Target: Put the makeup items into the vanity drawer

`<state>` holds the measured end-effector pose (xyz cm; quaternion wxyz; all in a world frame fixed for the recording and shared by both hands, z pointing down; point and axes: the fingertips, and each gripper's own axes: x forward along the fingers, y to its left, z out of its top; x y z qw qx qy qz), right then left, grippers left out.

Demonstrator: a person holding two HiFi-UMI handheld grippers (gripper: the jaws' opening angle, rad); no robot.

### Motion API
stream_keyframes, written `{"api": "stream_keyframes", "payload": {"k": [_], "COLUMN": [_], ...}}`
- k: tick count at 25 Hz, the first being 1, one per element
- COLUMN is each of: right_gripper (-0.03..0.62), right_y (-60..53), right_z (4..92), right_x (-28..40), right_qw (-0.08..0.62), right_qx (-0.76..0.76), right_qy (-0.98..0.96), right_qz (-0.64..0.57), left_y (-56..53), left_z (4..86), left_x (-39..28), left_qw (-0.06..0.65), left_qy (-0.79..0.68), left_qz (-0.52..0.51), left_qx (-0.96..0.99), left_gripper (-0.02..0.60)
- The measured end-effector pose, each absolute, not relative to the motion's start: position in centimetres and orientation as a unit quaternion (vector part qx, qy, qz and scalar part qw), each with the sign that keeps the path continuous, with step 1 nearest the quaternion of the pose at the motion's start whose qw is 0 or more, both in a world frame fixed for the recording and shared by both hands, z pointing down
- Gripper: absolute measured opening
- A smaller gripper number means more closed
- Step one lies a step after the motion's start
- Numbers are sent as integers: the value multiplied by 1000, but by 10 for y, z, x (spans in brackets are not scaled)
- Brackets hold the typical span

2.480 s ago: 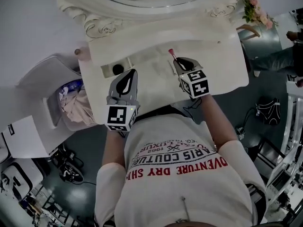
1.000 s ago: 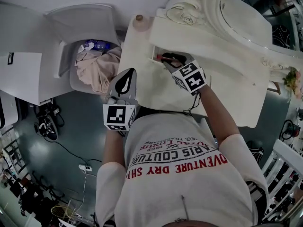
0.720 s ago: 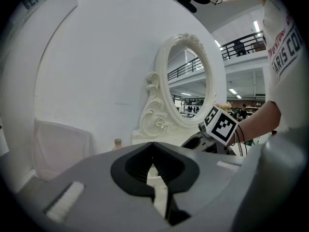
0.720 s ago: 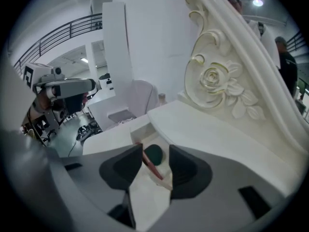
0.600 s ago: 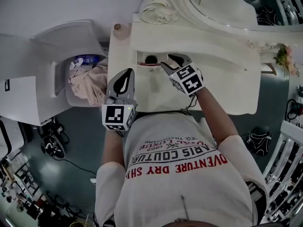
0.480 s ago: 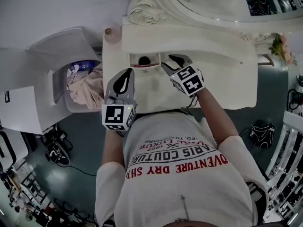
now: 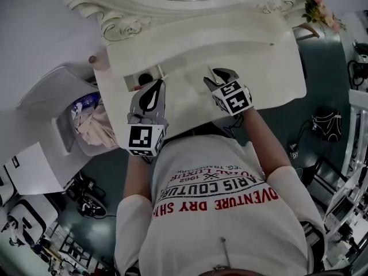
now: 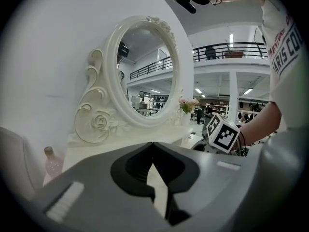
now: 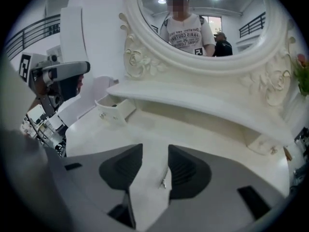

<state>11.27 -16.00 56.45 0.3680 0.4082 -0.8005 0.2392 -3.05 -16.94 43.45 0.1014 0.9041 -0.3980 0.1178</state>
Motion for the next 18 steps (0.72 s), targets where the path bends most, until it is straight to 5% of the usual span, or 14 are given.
{"api": "stream_keyframes", "payload": {"k": [15,18], "right_gripper": [136,55], "right_y": [-131,-131], "right_z": [627,629], "right_x": [145,146], "right_qw": [421,439], "right_qx": [413,396], "right_qy": [-754,-759], "right_qz": [290,274], "left_y": [-167,-165], "left_z": [467,470], "left_x": [3,3], "left_qw": [130,133], "left_qy": [-377,-382], "left_qz": [145,145], "left_qx": [905,903], "left_gripper": [9,9]}}
